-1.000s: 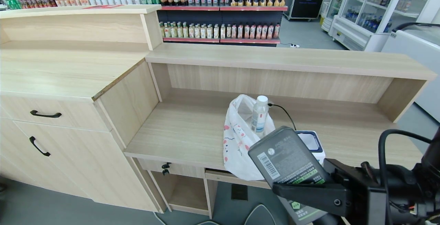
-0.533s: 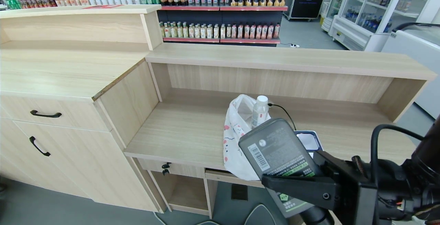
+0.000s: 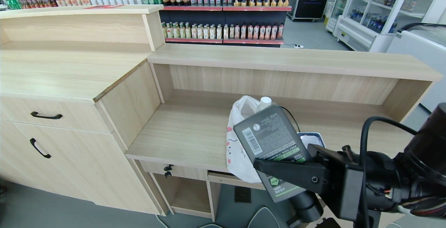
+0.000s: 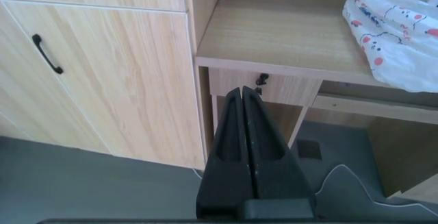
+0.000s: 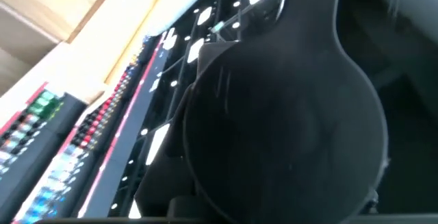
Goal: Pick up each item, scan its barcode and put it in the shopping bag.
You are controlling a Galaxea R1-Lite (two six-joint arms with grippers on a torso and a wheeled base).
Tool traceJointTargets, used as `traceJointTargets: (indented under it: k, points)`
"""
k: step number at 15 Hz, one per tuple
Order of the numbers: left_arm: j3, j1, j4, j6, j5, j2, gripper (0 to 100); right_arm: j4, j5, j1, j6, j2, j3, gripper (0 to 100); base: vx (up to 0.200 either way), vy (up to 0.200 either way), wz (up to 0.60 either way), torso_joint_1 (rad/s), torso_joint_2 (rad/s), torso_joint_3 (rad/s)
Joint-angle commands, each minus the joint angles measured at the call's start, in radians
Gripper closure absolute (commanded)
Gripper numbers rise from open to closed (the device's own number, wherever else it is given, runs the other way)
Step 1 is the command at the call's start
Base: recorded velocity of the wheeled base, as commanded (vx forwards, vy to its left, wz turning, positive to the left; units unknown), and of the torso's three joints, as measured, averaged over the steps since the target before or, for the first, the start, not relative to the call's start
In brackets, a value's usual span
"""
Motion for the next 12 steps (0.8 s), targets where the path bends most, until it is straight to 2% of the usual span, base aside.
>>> traceJointTargets:
  k: [1, 5, 12]
  points:
    - [0.0, 0.0, 0.0, 0.0, 0.0, 0.0, 100, -0.027, -0.005, 0.014, 0.014, 0.057, -0.025, 100, 0.0, 0.0, 0.0, 0.0, 0.0, 0.0]
    - [0.0, 0.0, 0.0, 0.0, 0.0, 0.0, 100, -0.055, -0.006, 0.067, 0.031, 0.111, -0.051, 100, 0.0, 0.0, 0.0, 0.0, 0.0, 0.0]
    - [0.0, 0.0, 0.0, 0.0, 0.0, 0.0, 100, -0.063, -0.008, 0.081, 0.1, 0.149, -0.049, 100, 0.0, 0.0, 0.0, 0.0, 0.0, 0.0]
